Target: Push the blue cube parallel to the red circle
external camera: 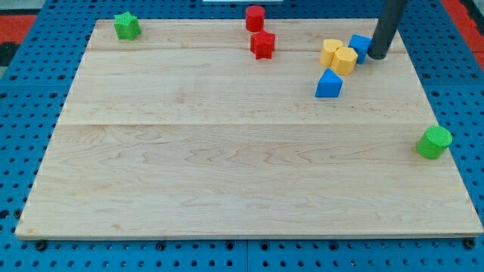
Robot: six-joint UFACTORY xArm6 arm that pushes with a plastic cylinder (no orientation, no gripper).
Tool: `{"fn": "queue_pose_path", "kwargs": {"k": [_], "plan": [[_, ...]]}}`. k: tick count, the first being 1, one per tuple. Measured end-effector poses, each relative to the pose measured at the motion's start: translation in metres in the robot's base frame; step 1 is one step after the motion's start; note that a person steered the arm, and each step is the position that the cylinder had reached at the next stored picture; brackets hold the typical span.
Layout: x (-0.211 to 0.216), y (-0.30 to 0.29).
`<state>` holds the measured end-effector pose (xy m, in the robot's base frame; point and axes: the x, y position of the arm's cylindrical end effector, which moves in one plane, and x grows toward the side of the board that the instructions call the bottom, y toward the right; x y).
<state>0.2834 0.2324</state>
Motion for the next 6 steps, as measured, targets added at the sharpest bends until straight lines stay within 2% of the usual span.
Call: {"fn": "queue_pose_path", "kwargs": {"k": [2,3,5,6], "plan": [[0.027,-0.011],[0.017,-0.028],[-0.055,-0.025],[-0.051,-0.027]]}}
